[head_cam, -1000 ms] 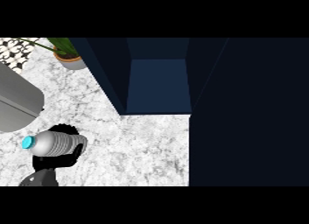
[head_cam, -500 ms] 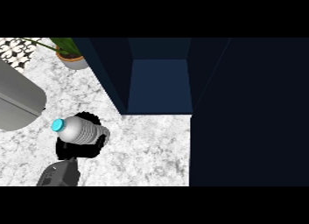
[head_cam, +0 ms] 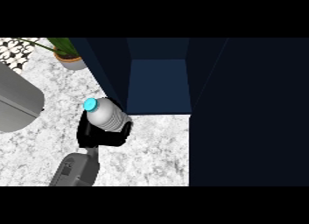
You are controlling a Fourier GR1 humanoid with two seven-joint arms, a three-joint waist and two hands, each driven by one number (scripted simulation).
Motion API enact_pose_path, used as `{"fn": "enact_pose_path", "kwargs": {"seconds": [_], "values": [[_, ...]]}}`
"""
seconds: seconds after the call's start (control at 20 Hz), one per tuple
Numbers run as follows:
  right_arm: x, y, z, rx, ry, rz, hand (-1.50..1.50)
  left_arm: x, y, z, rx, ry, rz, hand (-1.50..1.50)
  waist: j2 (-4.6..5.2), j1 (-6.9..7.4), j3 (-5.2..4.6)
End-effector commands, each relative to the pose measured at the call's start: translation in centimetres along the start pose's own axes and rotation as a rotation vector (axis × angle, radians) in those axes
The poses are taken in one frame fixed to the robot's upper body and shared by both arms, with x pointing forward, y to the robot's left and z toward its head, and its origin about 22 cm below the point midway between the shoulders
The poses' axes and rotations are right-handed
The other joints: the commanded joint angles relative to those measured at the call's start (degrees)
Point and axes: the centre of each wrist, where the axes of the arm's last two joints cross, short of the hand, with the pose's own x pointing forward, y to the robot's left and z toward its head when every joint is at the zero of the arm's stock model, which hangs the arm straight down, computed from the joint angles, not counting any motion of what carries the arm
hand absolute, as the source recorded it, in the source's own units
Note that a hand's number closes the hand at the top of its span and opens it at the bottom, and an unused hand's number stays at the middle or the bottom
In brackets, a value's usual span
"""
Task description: Pick up the bottled water, place it into the cabinet and close the cabinet
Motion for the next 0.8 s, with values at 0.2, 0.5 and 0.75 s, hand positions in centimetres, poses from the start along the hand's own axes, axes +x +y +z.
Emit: {"fn": "enact_pose_path", "kwargs": {"seconds": [0.2,0.5,0.75], "values": [[3.0,2.4,-1.2,0.047,-0.088,-0.035,-1.50,2.7,-7.1,-3.7,0.045,-0.050,-0.068,1.50,0.26,-0.77,-0.03],[3.3,2.6,-1.7,0.029,-0.093,-0.029,-1.50,1.7,-8.3,-5.4,0.089,0.019,-0.196,1.50,0.47,-0.66,-0.04],[2.8,2.0,-2.2,0.027,-0.098,-0.062,-1.50,2.2,-9.3,-8.2,0.103,0.073,-0.237,1.50,0.67,-0.53,-0.05]]}}
